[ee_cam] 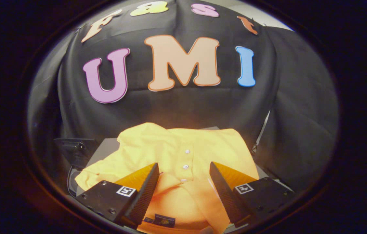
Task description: Put the clothes into the washing machine and then close the washing machine lid.
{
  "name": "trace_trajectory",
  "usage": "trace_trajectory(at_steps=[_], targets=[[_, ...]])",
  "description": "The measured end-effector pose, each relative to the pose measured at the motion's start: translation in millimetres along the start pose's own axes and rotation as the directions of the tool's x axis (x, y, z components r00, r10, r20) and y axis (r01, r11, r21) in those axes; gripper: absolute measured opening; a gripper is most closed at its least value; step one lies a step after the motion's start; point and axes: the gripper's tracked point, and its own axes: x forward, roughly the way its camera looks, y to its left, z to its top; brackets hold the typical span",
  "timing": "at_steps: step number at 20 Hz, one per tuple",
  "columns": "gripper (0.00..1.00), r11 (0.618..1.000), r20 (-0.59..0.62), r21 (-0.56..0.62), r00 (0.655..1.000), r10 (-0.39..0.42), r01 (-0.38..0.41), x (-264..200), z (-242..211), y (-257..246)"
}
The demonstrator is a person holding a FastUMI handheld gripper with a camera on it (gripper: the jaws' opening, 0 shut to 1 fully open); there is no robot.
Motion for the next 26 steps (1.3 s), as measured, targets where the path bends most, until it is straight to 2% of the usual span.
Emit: trace_trajectory(at_steps=[2,3,4,6,9,11,13,17,21,26], targets=[[0.92,0.998,-0.043,-0.061,0.999,0.011,-0.014,2,-12,2],[0.86,0.998,-0.011,-0.061,1.0,0.017,-0.018,9,-3,4],[0.81,0.997,-0.065,-0.072,0.998,0.018,-0.022,4,-12,5],[0.74,0.998,-0.074,-0.062,0.997,0.02,-0.024,3,-11,7],[0.38,0.997,-0.133,-0.071,0.991,0.015,-0.024,2,-14,10],[0.21,0.998,-0.135,-0.056,0.991,0.007,-0.015,4,-8,11],[0.09,1.0,-0.135,-0.005,0.991,0.015,-0.016,0,-7,10],[0.02,0.994,-0.088,0.105,0.995,0.035,-0.026,-5,4,17],[0.02,0.983,-0.032,0.175,0.997,0.064,-0.058,-38,25,37],[0.02,0.98,0.022,0.156,0.993,0.118,-0.12,-66,58,88]])
